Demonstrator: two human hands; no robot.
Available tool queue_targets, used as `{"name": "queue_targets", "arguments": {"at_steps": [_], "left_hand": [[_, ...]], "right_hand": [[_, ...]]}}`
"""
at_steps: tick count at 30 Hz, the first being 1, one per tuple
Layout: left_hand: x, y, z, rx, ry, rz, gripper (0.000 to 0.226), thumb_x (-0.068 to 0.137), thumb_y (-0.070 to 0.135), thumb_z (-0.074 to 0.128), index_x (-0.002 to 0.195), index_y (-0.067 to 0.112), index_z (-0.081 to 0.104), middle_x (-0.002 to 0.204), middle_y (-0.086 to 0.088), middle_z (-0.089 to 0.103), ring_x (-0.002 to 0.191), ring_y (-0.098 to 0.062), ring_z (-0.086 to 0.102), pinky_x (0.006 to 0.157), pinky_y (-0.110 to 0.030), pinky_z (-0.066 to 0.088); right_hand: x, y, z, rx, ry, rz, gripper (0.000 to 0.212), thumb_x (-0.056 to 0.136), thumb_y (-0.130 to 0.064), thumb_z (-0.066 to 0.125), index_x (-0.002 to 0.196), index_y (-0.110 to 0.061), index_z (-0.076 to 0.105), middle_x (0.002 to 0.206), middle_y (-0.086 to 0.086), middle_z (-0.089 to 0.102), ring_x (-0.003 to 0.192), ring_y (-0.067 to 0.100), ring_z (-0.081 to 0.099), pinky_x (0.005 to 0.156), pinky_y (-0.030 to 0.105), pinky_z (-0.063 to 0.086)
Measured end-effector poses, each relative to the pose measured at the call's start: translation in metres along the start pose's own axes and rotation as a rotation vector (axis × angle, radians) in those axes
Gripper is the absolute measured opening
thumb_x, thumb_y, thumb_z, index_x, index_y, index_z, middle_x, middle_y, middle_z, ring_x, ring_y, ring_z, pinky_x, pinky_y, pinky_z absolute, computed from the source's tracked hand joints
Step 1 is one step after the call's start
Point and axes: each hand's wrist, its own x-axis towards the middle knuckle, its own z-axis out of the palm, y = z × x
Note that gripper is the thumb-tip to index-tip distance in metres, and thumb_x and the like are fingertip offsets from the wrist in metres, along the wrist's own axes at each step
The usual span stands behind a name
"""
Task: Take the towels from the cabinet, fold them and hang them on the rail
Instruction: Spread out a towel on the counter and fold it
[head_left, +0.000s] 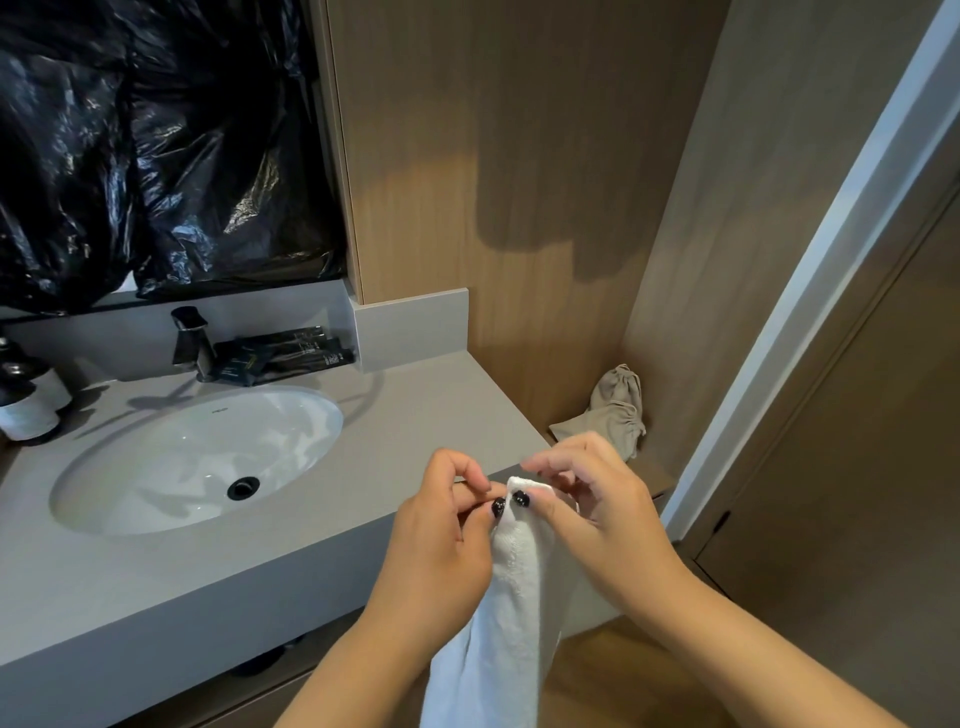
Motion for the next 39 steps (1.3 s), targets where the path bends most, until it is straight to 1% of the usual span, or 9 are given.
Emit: {"name": "queue_targets", "arguments": {"at_steps": [4, 9, 14, 18, 21, 26, 30, 36, 39], "left_hand": [[0.001, -0.002, -0.001, 0.007, 0.035, -0.014, 0.039, 0.094, 0.003, 0.054, 0.083, 0.037, 0.038, 0.085, 0.006, 0.074, 0.079, -0.018, 0.065, 0.071, -0.032, 0.051], [0.004, -0.006, -0.001, -0.048, 0.047, -0.044, 0.023, 0.093, 0.006, 0.059, 0.094, 0.025, 0.045, 0.081, 0.013, 0.071, 0.076, -0.005, 0.063, 0.068, -0.013, 0.047], [0.006, -0.018, -0.005, -0.010, -0.003, -0.060, 0.020, 0.086, 0.009, 0.067, 0.089, 0.022, 0.052, 0.079, 0.004, 0.065, 0.077, -0.008, 0.061, 0.072, -0.016, 0.050], [0.005, -0.034, 0.001, 0.201, 0.037, 0.028, 0.028, 0.082, 0.009, 0.066, 0.078, 0.032, 0.051, 0.080, 0.011, 0.063, 0.080, -0.010, 0.061, 0.072, -0.027, 0.051], [0.005, -0.045, 0.005, 0.323, 0.067, 0.056, 0.027, 0.081, 0.012, 0.064, 0.073, 0.034, 0.050, 0.080, 0.015, 0.064, 0.079, -0.010, 0.061, 0.071, -0.033, 0.051], [0.009, -0.026, 0.021, 0.111, 0.095, 0.029, 0.019, 0.083, 0.013, 0.073, 0.079, 0.028, 0.063, 0.081, 0.018, 0.068, 0.083, -0.004, 0.064, 0.072, -0.016, 0.048], [0.023, -0.011, 0.037, 0.085, 0.115, -0.001, 0.021, 0.076, 0.022, 0.078, 0.082, 0.032, 0.060, 0.079, 0.018, 0.065, 0.078, -0.003, 0.063, 0.062, -0.016, 0.049], [0.027, -0.013, 0.070, 0.122, 0.077, 0.015, 0.027, 0.087, 0.025, 0.070, 0.088, 0.033, 0.045, 0.083, 0.009, 0.059, 0.073, -0.013, 0.058, 0.061, -0.020, 0.049], [0.016, -0.022, 0.086, 0.124, -0.037, 0.192, 0.031, 0.091, 0.031, 0.060, 0.095, 0.047, 0.034, 0.104, 0.023, 0.047, 0.084, -0.008, 0.054, 0.071, -0.019, 0.050]], "right_hand": [[0.001, 0.001, 0.003, -0.083, -0.120, 0.009, 0.015, 0.095, -0.018, 0.062, 0.107, -0.021, 0.070, 0.101, -0.009, 0.051, 0.098, 0.001, 0.051, 0.077, 0.009, 0.042], [0.010, -0.001, 0.005, -0.261, -0.154, -0.096, 0.007, 0.099, -0.026, 0.053, 0.099, -0.023, 0.060, 0.102, -0.015, 0.043, 0.100, 0.005, 0.049, 0.080, 0.018, 0.045], [0.020, 0.006, 0.000, -0.332, -0.161, -0.152, 0.003, 0.099, -0.027, 0.053, 0.099, -0.027, 0.056, 0.105, -0.014, 0.042, 0.104, 0.007, 0.046, 0.085, 0.019, 0.045], [0.035, 0.000, -0.011, -0.218, -0.134, -0.126, 0.008, 0.099, -0.019, 0.052, 0.097, -0.017, 0.059, 0.101, -0.009, 0.051, 0.098, 0.005, 0.052, 0.082, 0.014, 0.042], [0.046, -0.004, -0.025, -0.102, -0.075, -0.050, 0.011, 0.100, -0.021, 0.051, 0.098, -0.017, 0.062, 0.093, -0.010, 0.063, 0.092, 0.008, 0.059, 0.078, 0.023, 0.047], [0.057, -0.016, -0.052, -0.075, -0.202, -0.084, 0.009, 0.100, -0.021, 0.053, 0.096, -0.020, 0.062, 0.091, -0.012, 0.064, 0.089, 0.010, 0.060, 0.074, 0.017, 0.045], [0.054, -0.021, -0.066, -0.013, -0.337, -0.130, 0.011, 0.100, -0.020, 0.052, 0.099, -0.016, 0.063, 0.092, -0.013, 0.063, 0.093, 0.009, 0.060, 0.078, 0.013, 0.045], [0.050, 0.000, -0.091, -0.076, -0.125, -0.109, 0.011, 0.099, -0.020, 0.053, 0.098, -0.020, 0.064, 0.093, -0.018, 0.063, 0.091, 0.011, 0.060, 0.075, 0.025, 0.051], [0.044, 0.016, -0.111, -0.077, -0.055, -0.022, 0.013, 0.100, -0.023, 0.053, 0.098, -0.022, 0.066, 0.091, -0.017, 0.064, 0.091, 0.012, 0.061, 0.077, 0.030, 0.053]]}}
